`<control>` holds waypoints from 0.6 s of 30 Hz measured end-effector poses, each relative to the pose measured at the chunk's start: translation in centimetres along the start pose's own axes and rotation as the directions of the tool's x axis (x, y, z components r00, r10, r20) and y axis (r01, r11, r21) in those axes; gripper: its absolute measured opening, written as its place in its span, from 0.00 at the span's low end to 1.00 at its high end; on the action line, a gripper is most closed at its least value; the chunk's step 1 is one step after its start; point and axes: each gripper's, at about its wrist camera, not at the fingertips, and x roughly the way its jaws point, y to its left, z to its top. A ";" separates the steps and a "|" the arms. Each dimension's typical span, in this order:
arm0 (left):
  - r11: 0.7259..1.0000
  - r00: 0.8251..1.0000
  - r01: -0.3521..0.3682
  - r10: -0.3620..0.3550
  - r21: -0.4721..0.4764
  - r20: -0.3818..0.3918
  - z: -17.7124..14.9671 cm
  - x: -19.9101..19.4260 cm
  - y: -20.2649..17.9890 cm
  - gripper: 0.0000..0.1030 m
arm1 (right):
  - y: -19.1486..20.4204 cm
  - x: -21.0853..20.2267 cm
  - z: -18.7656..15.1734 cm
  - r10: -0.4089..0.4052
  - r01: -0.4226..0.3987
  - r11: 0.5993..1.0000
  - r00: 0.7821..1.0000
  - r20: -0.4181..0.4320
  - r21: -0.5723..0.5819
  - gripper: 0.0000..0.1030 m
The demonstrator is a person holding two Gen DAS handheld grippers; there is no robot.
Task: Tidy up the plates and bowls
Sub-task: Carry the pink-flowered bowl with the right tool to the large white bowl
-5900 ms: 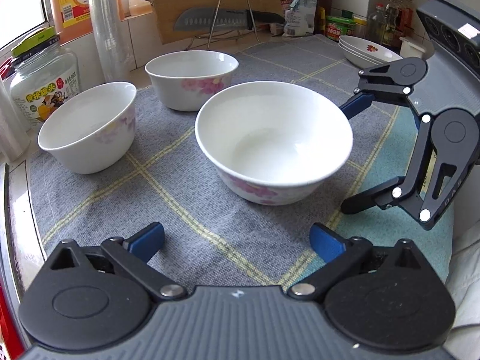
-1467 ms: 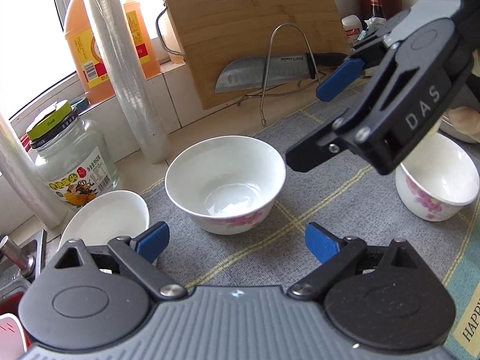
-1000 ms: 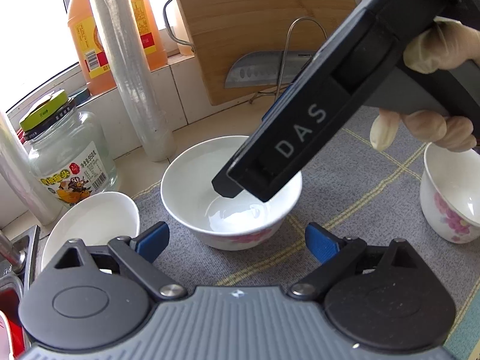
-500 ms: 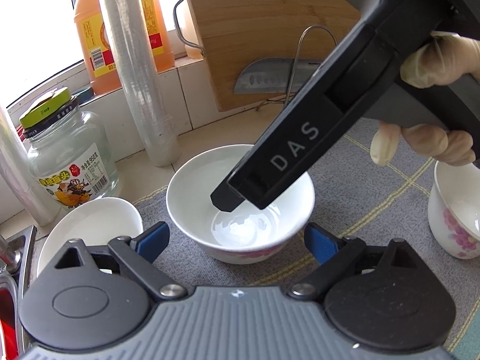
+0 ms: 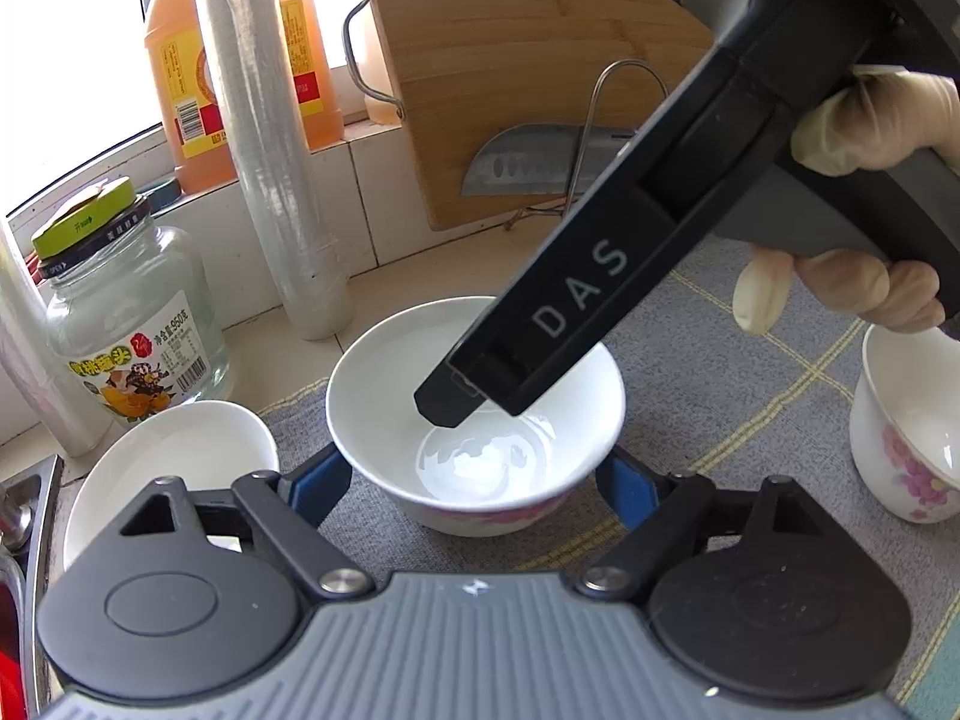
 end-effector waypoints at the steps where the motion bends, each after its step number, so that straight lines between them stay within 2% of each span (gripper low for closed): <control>1: 1.000 1.000 0.001 -0.001 0.000 0.000 0.0 0.0 0.0 0.85 | 0.0 0.0 0.0 0.000 0.000 1.000 1.000 -0.002 0.001 0.71; 18: 1.000 1.000 0.023 -0.023 0.008 0.005 -0.1 -0.9 -0.2 0.85 | 0.0 -1.1 -0.5 0.012 -0.012 0.999 1.000 -0.005 0.045 0.71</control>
